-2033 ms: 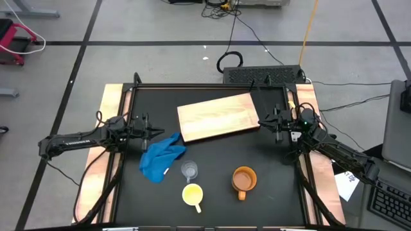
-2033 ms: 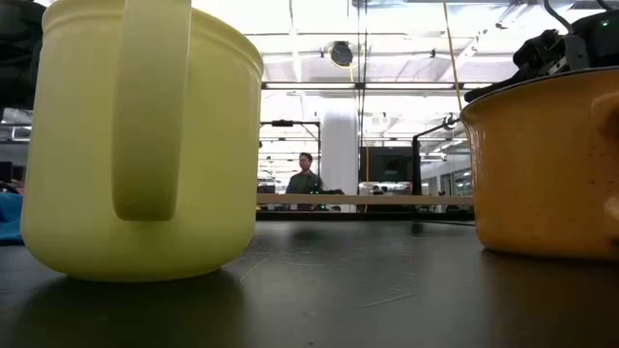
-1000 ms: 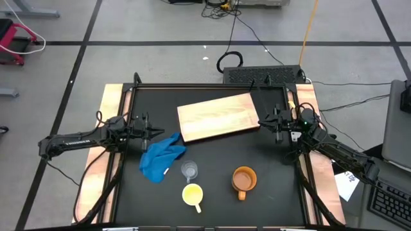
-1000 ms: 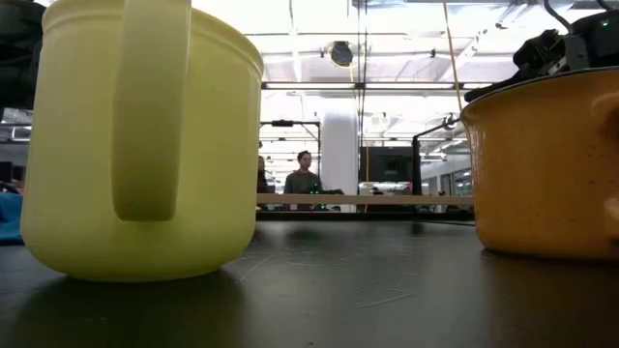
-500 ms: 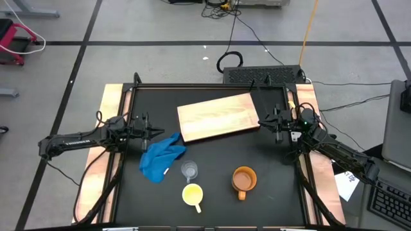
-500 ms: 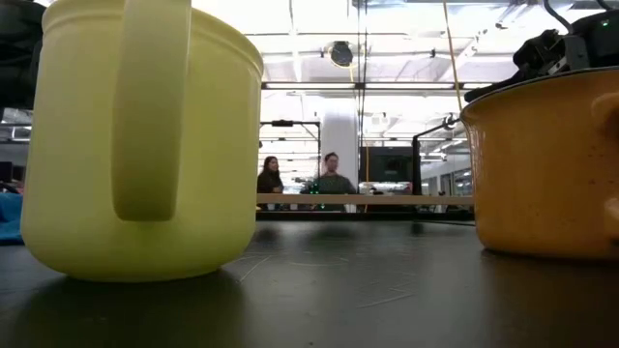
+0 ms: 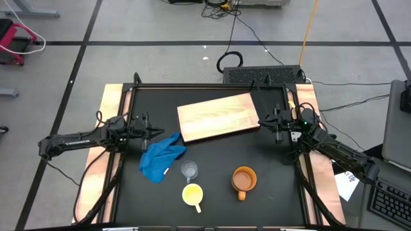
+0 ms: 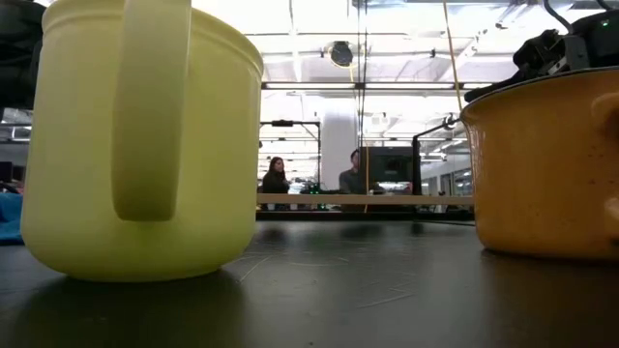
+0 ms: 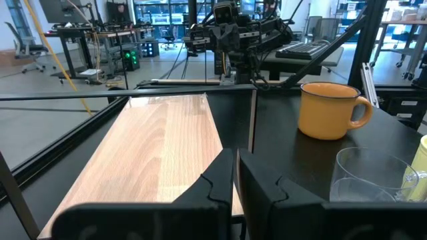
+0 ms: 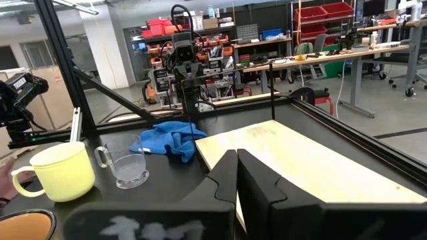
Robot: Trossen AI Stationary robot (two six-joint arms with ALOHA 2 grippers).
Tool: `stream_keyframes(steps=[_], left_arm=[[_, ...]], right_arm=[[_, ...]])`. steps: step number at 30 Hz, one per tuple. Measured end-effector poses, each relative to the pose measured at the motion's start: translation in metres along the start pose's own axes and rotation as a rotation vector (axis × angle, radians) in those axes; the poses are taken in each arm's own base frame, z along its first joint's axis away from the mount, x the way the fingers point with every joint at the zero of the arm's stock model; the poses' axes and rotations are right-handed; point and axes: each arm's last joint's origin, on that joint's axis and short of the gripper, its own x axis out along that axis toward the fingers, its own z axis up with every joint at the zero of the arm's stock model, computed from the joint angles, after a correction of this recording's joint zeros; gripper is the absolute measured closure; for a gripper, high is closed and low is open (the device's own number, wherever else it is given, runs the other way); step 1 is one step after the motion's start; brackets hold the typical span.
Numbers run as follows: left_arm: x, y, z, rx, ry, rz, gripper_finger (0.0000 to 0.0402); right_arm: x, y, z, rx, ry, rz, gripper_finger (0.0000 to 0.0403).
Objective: Stack small to large cups/mugs on shelf
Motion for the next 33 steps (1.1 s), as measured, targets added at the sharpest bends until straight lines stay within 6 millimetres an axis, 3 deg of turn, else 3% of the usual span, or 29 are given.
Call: stream_keyframes(steps=[33], left_arm=[[0.0000,0.0000,0.0000,0.000,0.000,0.000,0.0376]], right_arm=[[-0.0001,0.0009,0.0048,-0.038,-0.044,0.007,0.0403]])
